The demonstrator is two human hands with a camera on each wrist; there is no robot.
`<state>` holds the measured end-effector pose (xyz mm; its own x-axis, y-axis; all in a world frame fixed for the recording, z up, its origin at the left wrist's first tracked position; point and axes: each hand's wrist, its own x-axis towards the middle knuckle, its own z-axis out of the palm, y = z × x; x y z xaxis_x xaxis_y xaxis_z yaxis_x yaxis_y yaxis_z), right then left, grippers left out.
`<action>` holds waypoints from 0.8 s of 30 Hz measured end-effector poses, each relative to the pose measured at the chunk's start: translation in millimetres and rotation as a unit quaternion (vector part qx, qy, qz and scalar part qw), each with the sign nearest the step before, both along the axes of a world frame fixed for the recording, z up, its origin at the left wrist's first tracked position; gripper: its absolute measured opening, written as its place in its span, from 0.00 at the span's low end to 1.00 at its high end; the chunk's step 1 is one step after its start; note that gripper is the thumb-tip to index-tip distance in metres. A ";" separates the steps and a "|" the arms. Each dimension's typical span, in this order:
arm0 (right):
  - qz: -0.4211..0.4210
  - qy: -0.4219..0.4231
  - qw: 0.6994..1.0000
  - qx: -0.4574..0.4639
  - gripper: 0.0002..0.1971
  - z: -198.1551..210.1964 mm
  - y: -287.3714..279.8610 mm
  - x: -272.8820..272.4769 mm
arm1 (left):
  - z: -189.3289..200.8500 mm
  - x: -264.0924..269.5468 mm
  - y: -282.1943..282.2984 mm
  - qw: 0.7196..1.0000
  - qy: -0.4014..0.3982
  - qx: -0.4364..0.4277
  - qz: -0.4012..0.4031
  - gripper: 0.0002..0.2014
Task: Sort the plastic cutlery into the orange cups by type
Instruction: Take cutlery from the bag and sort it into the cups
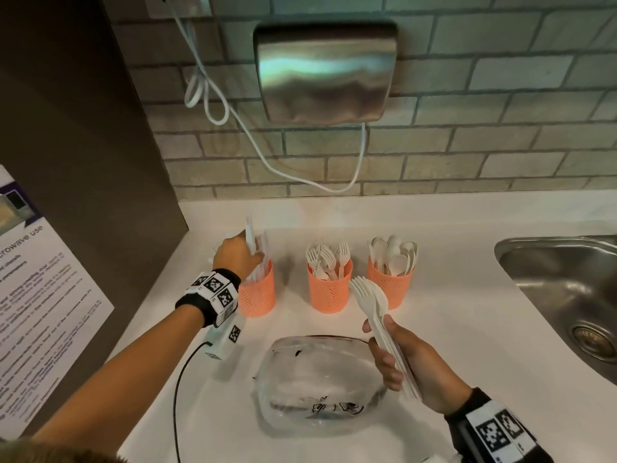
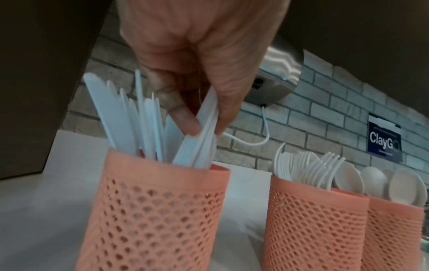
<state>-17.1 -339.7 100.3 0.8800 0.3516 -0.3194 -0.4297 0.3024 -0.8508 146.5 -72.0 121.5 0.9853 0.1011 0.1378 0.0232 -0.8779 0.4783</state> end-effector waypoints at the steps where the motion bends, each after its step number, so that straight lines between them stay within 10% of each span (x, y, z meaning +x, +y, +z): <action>1: 0.003 0.003 1.000 0.002 0.20 -1.0 -0.4 0.3 | -2.4 -0.6 -0.5 1.000 0.008 0.000 -0.003 0.14; 9: 0.027 0.029 0.999 0.019 0.17 -0.1 -3.0 1.8 | -8.0 1.1 4.9 0.992 -0.077 -0.097 -0.015 0.15; 19: 0.024 0.003 0.999 -0.023 0.25 8.1 3.0 3.8 | -21.1 1.1 9.1 0.960 -0.137 0.222 -0.099 0.11; 24: 0.033 0.022 0.999 0.036 0.17 6.6 0.7 5.9 | -21.0 2.6 10.5 0.951 -0.111 0.257 -0.129 0.28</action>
<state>-11.2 -338.9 106.9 0.8399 0.4312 -0.3296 -0.4875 0.3325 -0.8073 149.1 -61.6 100.5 0.9092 -0.2761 0.3116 -0.2754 -0.9602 -0.0473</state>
